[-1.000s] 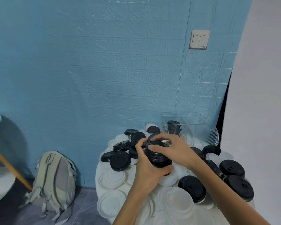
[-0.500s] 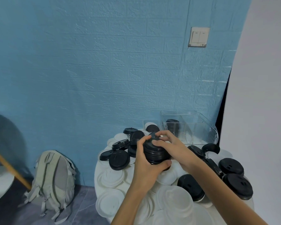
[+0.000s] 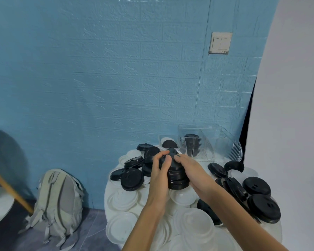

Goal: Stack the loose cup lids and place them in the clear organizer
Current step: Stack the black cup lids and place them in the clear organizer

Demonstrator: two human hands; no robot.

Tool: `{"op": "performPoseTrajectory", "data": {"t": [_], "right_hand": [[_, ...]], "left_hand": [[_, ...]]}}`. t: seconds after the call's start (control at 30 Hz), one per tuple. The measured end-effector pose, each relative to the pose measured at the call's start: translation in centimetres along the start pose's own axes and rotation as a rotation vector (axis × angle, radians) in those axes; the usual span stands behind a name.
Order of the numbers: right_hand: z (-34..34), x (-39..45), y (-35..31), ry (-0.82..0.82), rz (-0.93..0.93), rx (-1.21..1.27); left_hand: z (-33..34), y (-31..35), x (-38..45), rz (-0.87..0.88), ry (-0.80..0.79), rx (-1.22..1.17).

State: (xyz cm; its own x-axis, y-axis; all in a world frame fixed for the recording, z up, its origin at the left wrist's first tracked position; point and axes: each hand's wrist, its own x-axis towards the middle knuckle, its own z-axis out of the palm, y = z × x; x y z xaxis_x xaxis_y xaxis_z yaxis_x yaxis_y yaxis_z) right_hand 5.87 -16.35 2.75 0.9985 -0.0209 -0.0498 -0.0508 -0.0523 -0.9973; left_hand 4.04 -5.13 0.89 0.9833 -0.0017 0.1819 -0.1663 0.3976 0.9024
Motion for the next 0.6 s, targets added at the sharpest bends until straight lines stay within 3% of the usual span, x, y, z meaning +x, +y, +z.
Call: {"op": "performPoseTrajectory", "data": {"t": [0.27, 0.6], "right_hand": [[0.28, -1.02, 0.41, 0.011, -0.033, 0.034], [-0.18, -0.86, 0.23, 0.041, -0.05, -0.017]], "left_hand": [[0.23, -0.67, -0.25, 0.01, 0.089, 0.045], [0.03, -0.87, -0.22, -0.007, 0.012, 0.061]]}}
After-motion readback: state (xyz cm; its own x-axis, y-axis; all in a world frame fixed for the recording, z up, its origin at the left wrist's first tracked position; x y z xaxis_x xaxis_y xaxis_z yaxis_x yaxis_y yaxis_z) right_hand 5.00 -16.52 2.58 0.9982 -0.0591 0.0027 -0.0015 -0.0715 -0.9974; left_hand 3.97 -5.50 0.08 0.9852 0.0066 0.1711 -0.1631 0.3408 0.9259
